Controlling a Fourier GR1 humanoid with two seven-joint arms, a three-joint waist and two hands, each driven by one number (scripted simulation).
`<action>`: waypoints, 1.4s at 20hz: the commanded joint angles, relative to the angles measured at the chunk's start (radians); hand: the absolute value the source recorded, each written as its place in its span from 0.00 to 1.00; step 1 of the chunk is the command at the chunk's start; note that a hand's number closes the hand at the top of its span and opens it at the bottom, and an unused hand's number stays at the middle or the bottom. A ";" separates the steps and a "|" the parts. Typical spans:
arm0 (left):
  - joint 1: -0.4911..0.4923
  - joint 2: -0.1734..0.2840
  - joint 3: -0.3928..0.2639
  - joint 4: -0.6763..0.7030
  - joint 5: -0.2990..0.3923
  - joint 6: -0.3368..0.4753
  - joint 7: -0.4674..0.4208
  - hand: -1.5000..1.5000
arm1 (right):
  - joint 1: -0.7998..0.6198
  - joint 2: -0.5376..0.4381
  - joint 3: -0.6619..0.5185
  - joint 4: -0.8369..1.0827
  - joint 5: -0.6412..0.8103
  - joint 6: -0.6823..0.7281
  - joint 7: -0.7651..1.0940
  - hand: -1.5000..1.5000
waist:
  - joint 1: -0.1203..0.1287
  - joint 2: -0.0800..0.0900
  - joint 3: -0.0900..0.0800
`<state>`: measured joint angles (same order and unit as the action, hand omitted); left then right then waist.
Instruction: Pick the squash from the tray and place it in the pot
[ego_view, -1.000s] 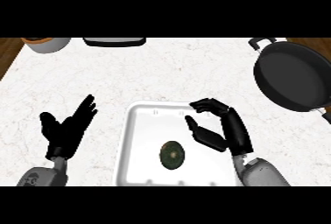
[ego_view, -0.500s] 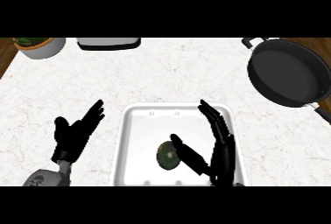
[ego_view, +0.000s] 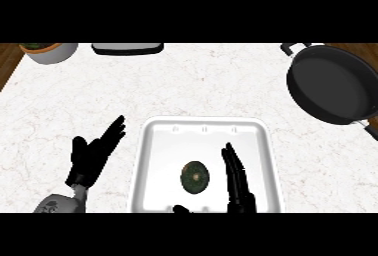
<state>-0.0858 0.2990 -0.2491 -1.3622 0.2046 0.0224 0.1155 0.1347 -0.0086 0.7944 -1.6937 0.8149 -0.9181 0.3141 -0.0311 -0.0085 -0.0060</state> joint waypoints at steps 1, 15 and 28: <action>0.041 -0.020 -0.029 -0.013 -0.023 0.000 -0.033 0.50 | 0.044 0.008 0.049 -0.121 0.135 0.106 0.275 0.00 | 0.017 0.003 0.001; -0.014 -0.026 0.042 0.052 -0.019 -0.059 -0.041 0.50 | -0.195 0.009 0.061 0.068 -0.046 0.323 0.636 0.00 | 0.033 0.009 0.006; 0.005 -0.084 0.075 0.048 -0.109 -0.077 -0.028 0.50 | -0.066 -0.095 -0.083 0.112 -0.246 0.246 0.226 0.00 | 0.032 0.009 0.006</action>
<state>-0.0920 0.2115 -0.1958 -1.3432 0.1086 -0.0321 0.1184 0.0491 -0.0694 0.7536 -1.6149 0.6931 -0.6456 0.6896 -0.0003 -0.0002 0.0002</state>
